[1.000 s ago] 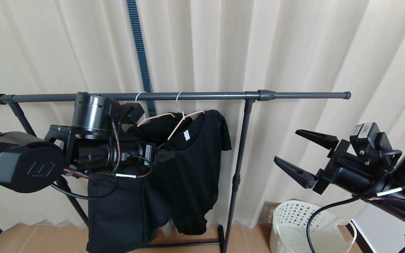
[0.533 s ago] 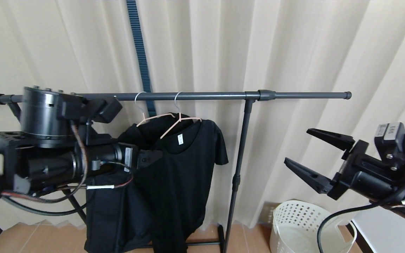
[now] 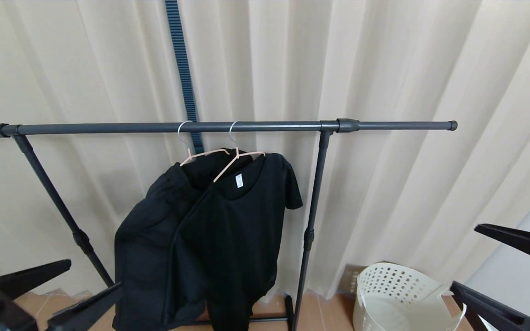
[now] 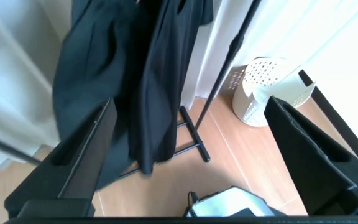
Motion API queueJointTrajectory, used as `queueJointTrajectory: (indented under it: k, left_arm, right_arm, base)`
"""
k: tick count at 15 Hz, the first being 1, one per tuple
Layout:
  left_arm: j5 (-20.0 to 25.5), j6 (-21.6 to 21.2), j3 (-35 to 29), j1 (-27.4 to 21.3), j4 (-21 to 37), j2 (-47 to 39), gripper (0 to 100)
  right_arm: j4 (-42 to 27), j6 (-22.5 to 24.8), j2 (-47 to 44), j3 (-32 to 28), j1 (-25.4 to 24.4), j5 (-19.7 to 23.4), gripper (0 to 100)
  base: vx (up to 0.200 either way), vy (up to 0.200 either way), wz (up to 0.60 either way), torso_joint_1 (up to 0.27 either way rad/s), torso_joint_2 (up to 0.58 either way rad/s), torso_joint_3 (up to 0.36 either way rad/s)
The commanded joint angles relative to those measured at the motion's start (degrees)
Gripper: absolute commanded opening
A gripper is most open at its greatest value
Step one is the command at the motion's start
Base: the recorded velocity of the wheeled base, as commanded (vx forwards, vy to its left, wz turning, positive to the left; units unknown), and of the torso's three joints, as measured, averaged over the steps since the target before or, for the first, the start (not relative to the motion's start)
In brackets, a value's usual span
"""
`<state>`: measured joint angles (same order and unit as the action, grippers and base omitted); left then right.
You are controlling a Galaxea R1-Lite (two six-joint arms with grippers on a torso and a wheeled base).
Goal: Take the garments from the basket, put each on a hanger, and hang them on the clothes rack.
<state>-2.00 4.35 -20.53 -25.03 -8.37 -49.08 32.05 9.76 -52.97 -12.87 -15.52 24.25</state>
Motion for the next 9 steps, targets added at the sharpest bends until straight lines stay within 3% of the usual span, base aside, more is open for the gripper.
queueJointTrajectory:
  k: [1,5,9]
  left_arm:
    - [-0.11,0.04,8.58,2.0,3.63,15.24,100]
    - [-0.2,0.04,10.69,3.05,15.32,27.81,100]
    - [-1.69,-0.05,12.71,7.98,19.71,32.64,100]
  right_arm:
    - [-13.59,-0.01,17.81,1.36,-0.04,-4.12,100]
    - [-30.2,-0.1,32.49,3.21,0.14,-10.1,100]
    - [-31.87,-0.18,39.08,8.48,6.47,-13.61,100]
  base:
    - [0.0,0.0,0.0,0.0,0.0,0.0]
    - [0.0,0.0,0.0,0.0,0.0,0.0]
    - [0.0,0.0,0.0,0.0,0.0,0.0]
